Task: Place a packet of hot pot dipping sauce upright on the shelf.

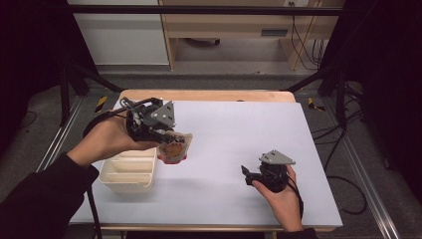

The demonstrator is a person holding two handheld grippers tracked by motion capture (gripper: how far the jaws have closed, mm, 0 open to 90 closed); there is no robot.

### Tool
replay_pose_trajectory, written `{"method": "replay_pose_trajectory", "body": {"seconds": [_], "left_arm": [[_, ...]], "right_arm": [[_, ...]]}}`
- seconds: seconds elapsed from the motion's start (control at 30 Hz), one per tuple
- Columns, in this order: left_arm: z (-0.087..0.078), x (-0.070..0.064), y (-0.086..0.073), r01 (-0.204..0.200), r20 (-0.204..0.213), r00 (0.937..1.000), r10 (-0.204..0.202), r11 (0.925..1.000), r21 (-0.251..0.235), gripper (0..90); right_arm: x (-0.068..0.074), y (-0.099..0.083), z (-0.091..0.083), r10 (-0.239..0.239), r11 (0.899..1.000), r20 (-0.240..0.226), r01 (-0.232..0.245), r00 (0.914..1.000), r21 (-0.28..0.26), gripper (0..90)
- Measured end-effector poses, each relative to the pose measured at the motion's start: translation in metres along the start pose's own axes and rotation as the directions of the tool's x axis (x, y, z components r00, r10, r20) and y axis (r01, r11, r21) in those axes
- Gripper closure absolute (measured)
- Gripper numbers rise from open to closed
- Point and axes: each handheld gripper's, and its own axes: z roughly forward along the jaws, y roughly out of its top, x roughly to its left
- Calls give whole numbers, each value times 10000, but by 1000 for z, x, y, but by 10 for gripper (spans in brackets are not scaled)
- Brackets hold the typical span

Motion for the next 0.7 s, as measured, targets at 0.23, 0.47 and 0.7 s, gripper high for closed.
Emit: {"method": "replay_pose_trajectory", "body": {"seconds": [0.23,0.47,0.7], "left_arm": [[-2,13,-10,473,-28,9989,-473,9989,-16,760],[-9,21,-15,523,-274,9983,-520,9986,97,760],[-14,29,-24,757,-329,9966,-752,9970,137,759]], "right_arm": [[0,1,-1,-33,9998,237,37,9997,-176,161],[-6,0,-7,377,9986,673,-350,9970,-404,127],[-6,-1,-4,255,9993,716,-233,9971,-304,60]]}}
